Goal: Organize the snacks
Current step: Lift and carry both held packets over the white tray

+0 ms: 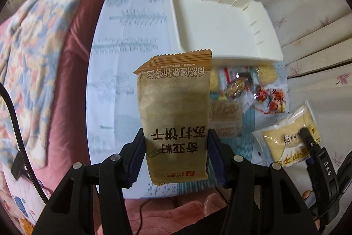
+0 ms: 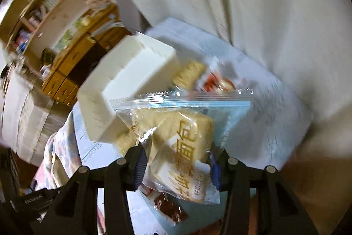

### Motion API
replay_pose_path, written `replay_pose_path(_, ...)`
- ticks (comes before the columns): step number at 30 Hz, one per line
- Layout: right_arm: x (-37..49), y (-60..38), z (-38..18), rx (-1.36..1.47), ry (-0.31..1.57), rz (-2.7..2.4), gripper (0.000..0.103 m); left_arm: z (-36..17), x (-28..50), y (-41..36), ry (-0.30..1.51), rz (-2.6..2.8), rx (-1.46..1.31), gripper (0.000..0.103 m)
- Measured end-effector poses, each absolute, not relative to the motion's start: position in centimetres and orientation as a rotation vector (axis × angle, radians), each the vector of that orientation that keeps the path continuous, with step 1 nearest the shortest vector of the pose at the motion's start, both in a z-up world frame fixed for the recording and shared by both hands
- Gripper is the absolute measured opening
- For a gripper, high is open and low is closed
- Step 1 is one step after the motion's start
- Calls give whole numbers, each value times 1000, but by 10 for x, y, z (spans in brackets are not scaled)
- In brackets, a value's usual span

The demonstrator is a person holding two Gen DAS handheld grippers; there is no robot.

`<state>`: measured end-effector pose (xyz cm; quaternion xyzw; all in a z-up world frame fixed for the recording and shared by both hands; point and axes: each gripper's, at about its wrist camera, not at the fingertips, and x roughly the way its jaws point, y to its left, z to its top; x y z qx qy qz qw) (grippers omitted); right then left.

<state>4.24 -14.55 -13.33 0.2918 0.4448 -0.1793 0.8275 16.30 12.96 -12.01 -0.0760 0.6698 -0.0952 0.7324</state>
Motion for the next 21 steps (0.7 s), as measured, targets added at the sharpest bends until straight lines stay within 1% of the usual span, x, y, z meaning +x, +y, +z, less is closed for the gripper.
replay_pose_path(11, 110, -159, -95, 369, 834, -187, 48, -87, 203, 95, 1354, -167, -216, 53)
replay_pose_path(13, 124, -164, -90, 317, 802, -140, 48, -82, 214, 84, 1300, -178, -217, 53)
replay_pose_path(21, 175, -181, -96, 204, 729, 15, 48, -87, 244, 46, 1177, -193, -236, 53)
